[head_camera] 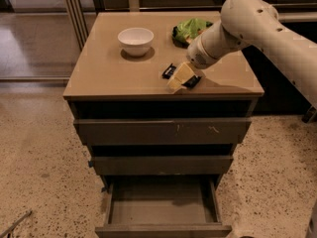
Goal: Pick rxbar blueberry from bottom drawer and place on counter
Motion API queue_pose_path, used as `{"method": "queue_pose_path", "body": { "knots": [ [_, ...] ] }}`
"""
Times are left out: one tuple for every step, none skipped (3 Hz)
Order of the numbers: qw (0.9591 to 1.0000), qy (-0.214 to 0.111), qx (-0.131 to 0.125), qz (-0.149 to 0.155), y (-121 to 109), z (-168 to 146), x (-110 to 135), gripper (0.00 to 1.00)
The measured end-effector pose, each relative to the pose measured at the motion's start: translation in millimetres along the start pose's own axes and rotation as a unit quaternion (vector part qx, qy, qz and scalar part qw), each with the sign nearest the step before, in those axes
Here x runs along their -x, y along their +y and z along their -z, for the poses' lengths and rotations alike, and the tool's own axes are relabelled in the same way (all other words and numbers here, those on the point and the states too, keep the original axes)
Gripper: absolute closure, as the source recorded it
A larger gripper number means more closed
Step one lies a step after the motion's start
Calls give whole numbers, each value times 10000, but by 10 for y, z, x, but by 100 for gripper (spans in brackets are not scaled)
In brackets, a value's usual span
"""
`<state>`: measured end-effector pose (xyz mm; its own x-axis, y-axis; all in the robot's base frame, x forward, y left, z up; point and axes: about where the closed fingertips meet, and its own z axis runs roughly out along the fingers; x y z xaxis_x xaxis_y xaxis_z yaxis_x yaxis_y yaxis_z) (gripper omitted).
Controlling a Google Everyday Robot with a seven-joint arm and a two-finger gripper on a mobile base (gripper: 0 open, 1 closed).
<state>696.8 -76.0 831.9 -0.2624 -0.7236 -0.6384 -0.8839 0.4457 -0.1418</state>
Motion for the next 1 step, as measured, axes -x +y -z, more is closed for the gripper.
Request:
{"method": "queue_pose_path", "body": {
  "knots": [
    [10000, 0, 0, 0, 0, 0, 0, 0]
  ]
}}
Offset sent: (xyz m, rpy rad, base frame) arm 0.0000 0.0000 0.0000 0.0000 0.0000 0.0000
